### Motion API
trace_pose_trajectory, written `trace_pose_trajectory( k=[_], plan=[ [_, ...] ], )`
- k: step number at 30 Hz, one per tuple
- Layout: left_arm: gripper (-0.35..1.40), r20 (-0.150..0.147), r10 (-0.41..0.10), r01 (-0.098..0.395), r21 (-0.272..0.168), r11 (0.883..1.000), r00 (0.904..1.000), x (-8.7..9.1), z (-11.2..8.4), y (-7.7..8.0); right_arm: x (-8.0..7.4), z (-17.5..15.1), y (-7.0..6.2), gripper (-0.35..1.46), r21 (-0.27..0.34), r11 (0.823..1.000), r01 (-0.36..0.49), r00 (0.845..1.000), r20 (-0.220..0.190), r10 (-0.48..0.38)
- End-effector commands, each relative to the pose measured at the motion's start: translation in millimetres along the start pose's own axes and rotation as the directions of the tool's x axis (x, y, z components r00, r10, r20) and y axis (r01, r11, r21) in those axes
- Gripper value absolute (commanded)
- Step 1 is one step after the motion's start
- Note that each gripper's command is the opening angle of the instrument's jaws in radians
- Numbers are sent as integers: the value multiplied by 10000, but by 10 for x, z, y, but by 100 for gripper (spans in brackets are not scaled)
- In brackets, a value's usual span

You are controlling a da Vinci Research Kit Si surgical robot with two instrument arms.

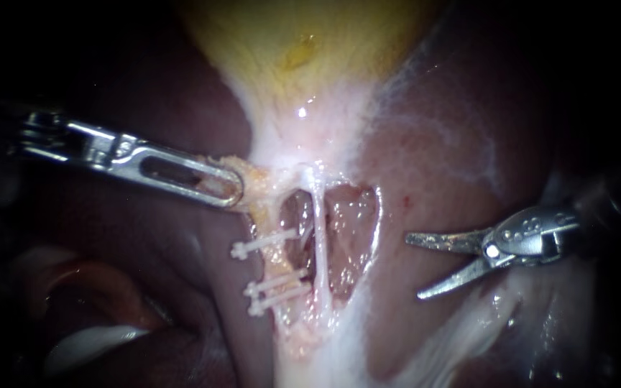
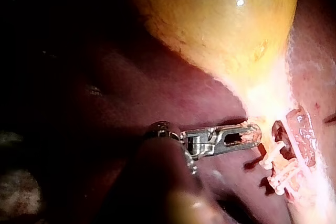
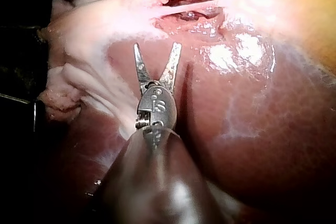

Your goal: Go to the cutting position left tube

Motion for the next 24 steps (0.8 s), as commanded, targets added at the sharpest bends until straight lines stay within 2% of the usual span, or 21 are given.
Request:
trace_pose_trajectory(
  k=[1, 7, 16, 24],
  plan=[
    [-35, 88, -24, 24, 47, 10000, 10000, -1, -5, -4, 0, 0, 0, 140, -1, 10000, 0, 10000, 1, 0],
    [-35, 132, -71, 70, 54, 10000, 9999, 0, -13, -15, 0, 0, 0, 140, 0, 10000, -1, 10000, 1, 1],
    [-35, 134, -68, 67, 52, 10000, 9999, 1, -12, -14, 2, 2, -1, 140, 25, 10000, -3, 10000, -4, 3],
    [-35, 148, -60, 60, 36, 10000, 9999, 2, -10, -13, 10, 14, -1, 140, 76, 9999, -132, 9999, -14, 132]
  ],
)
